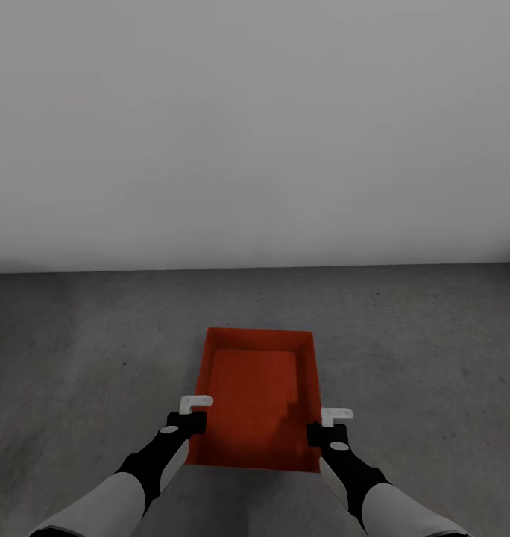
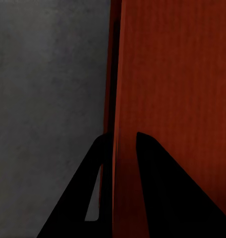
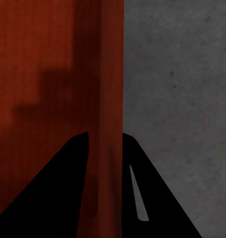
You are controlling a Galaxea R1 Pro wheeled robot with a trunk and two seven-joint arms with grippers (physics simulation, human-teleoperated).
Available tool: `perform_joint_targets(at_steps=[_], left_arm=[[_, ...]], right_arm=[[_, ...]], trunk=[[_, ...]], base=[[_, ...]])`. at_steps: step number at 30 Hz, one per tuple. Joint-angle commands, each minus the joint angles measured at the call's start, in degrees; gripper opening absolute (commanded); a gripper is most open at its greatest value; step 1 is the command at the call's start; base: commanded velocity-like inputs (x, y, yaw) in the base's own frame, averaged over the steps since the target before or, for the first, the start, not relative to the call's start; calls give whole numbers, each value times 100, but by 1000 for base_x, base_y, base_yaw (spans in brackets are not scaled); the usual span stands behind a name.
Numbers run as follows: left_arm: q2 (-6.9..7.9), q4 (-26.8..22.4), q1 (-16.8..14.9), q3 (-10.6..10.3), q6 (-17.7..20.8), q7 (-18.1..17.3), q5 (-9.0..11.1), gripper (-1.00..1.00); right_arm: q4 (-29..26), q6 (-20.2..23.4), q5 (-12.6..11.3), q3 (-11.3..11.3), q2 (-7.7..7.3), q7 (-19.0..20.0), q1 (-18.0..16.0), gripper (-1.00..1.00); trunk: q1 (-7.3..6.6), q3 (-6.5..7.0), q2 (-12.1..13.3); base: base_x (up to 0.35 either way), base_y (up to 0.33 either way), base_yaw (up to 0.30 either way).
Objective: Move the two storage containers from the living room to the garage. In the garage, place one container on the floor and stack the other container on top of it (either order is fine).
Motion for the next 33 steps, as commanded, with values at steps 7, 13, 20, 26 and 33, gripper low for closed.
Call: perform_joint_targets(at_steps=[7, 13, 20, 26, 33], left_arm=[[112, -46, 4, 151, -449, 91, -38, -100], [104, -25, 4, 156, -434, 97, -38, 100], [93, -30, 4, 146, -440, 498, -36, 100], [89, -60, 4, 142, -444, 614, -38, 100], [87, -78, 4, 142, -449, 626, -32, 100]], right_arm=[[30, -38, 0, -159, -36, -10, 5, -100], [30, -38, 0, -159, -37, -10, 5, 100], [30, -38, 0, -159, -37, -10, 5, 100], [30, -38, 0, -159, -37, -10, 5, 100], [30, -38, 0, -159, -39, -2, 5, 100]], trunk=[[50, -5, -1], [50, -5, -1], [50, -5, -1], [50, -5, -1], [50, -5, -1]], base=[[0, 0, 0], [0, 0, 0], [0, 0, 0], [0, 0, 0], [0, 0, 0]])
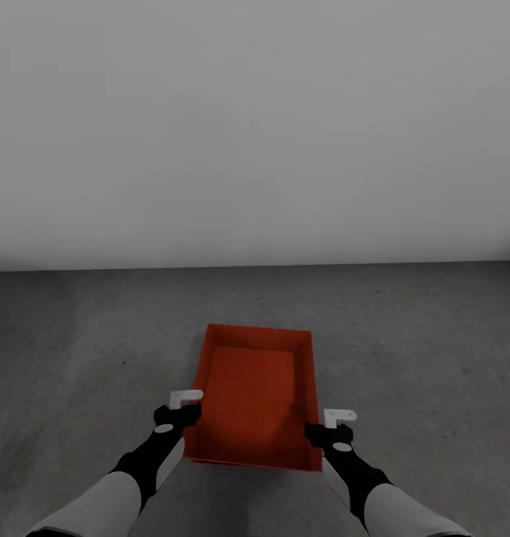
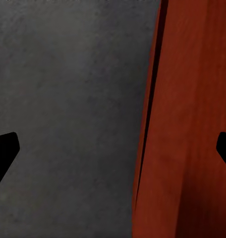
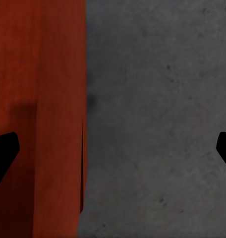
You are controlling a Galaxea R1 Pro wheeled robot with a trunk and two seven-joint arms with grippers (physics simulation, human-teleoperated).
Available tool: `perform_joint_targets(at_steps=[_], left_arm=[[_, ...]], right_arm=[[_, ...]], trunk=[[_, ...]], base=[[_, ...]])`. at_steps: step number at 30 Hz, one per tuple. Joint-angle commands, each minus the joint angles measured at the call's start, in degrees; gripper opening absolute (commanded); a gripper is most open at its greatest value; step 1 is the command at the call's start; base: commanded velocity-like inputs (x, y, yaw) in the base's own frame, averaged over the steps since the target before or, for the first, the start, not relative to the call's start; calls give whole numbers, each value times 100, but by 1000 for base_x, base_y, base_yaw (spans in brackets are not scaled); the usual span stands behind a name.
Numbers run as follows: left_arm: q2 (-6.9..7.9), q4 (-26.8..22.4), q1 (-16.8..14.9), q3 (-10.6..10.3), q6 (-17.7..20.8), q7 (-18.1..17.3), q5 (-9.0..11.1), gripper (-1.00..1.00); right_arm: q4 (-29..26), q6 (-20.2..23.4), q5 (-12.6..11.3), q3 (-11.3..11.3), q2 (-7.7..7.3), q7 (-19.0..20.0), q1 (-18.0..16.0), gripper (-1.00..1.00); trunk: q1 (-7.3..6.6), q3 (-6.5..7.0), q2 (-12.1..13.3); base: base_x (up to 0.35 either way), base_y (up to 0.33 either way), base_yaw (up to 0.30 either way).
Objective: Move the two storage containers from the living room to the garage. In the garage, place one container on the floor and stack the other container on top of it (either order is fine).
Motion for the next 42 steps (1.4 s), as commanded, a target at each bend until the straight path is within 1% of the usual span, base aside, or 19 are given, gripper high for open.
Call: perform_joint_targets(at_steps=[1, 23, 42], left_arm=[[4, 1, -3, -49, -10, 39, 60, 100], [-15, -5, -3, -40, -9, 66, 71, 100], [-15, -5, -3, -40, -10, 66, 67, 100]], right_arm=[[6, -23, -55, 47, -1, -30, -4, 100], [6, -22, -55, 47, 0, -38, -4, 100], [6, -23, -55, 47, 0, -38, -4, 100]], trunk=[[0, -3, -2], [0, -3, -2], [-418, 338, 760]], base=[[0, 0, 0], [0, 0, 0], [0, 0, 0]])
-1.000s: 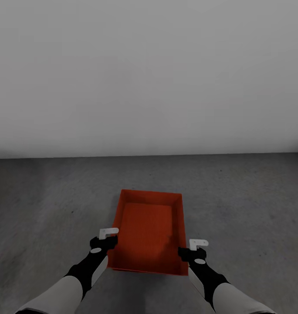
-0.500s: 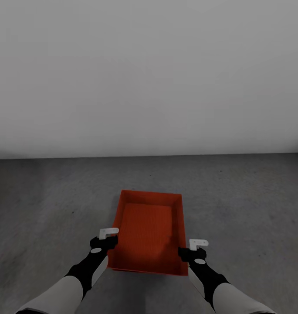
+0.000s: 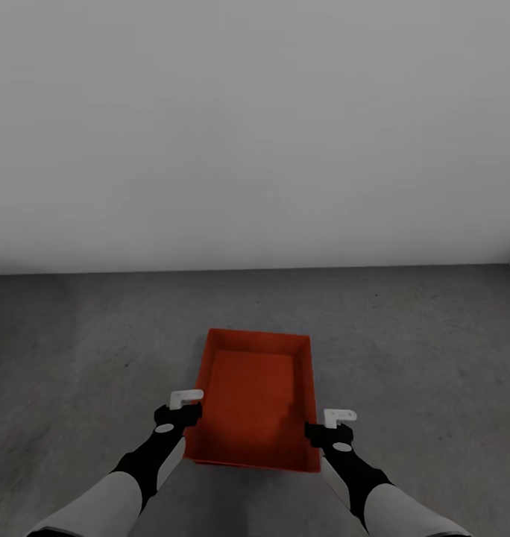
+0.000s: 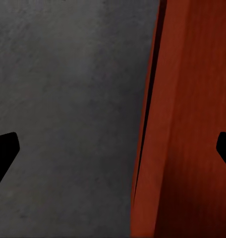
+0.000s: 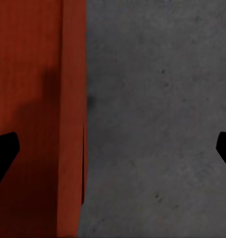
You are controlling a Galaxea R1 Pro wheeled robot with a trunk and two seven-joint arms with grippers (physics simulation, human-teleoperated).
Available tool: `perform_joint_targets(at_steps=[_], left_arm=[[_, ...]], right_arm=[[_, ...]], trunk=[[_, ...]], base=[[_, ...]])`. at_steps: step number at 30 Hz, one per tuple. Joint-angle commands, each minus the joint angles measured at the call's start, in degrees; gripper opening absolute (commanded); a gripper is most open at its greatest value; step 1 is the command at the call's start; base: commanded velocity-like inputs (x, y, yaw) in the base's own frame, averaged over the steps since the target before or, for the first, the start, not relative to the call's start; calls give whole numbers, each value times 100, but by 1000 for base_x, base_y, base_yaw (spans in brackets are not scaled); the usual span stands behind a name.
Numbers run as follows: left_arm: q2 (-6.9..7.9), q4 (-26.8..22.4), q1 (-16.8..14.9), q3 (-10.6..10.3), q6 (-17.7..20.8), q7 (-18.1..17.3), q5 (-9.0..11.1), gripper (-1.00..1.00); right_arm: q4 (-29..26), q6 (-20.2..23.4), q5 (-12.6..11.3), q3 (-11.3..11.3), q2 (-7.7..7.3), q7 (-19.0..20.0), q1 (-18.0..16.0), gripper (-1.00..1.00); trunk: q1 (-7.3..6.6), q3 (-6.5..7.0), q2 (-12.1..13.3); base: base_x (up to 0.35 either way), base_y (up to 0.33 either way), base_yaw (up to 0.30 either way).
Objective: Move the two storage containers from the living room to the garage. In the garage, place one container on the floor and stack the other container on top of it (either order is fine).
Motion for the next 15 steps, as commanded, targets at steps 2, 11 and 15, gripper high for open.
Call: perform_joint_targets(at_steps=[2, 11, 15], left_arm=[[4, -1, -3, -49, -10, 39, 63, 100], [4, -14, -3, -49, -10, 43, 56, 100], [9, -16, -3, -46, -10, 47, 56, 100]], right_arm=[[6, -23, -56, 47, -2, -30, -4, 100], [6, -23, -56, 47, -2, -30, -4, 100], [6, -23, -56, 47, -2, -30, -4, 100]], trunk=[[-45, 33, 80], [-243, 195, 441], [-330, 267, 601]], base=[[0, 0, 0], [0, 0, 0], [0, 0, 0]])
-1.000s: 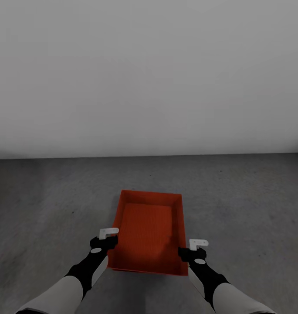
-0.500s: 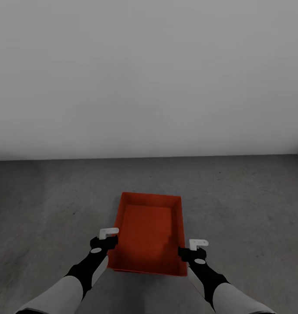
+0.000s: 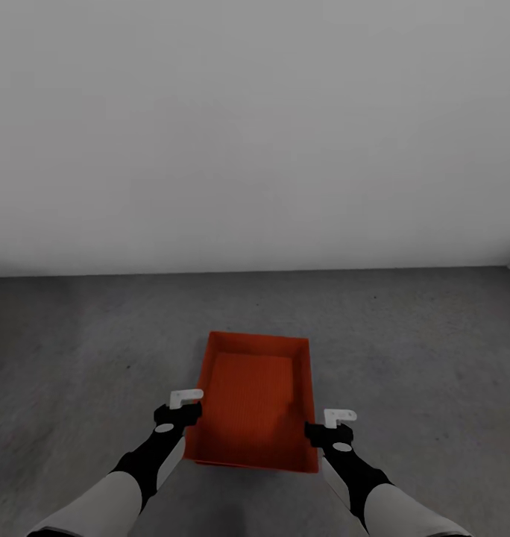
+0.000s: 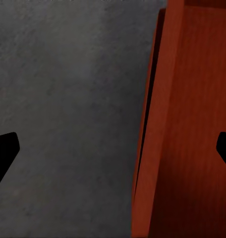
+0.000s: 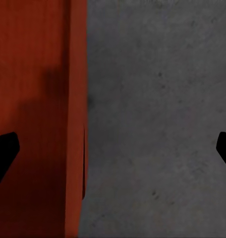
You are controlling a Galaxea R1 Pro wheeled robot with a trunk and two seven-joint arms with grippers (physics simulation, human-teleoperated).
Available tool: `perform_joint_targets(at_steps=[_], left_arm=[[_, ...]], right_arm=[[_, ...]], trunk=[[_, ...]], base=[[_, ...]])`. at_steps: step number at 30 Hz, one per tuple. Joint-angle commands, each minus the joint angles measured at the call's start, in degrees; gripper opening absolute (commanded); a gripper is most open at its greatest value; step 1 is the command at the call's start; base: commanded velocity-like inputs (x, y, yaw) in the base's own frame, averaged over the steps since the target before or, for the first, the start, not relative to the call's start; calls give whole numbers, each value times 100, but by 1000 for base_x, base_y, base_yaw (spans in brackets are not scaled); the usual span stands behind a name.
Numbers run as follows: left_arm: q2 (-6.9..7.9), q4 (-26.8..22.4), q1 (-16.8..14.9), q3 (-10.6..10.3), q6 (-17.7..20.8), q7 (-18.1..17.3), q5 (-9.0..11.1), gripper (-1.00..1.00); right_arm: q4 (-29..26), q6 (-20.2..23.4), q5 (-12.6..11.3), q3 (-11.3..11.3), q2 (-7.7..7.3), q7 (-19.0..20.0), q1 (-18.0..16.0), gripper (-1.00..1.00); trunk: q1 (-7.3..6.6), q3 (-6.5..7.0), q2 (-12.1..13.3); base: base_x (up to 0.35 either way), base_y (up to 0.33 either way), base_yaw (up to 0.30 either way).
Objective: Move the two storage containers from the living room to the garage. In the garage, place one container on the floor and stack the other container on top of it (either order is fine).
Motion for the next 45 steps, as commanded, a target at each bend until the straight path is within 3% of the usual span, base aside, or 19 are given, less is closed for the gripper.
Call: perform_joint_targets(at_steps=[1, 39, 45], left_arm=[[5, 0, -3, -47, -10, 40, 60, 100], [16, -9, -3, -34, -10, 45, 60, 100], [12, -10, -3, -39, -10, 200, 60, 100]], right_arm=[[6, -23, -56, 47, -2, -30, -4, 100], [6, -23, -56, 47, -2, -29, -4, 100], [6, -23, -56, 47, -2, -29, -4, 100]], trunk=[[-23, 15, 40], [-857, 697, 1564], [-989, 805, 1804]], base=[[0, 0, 0], [0, 0, 0], [0, 0, 0]])
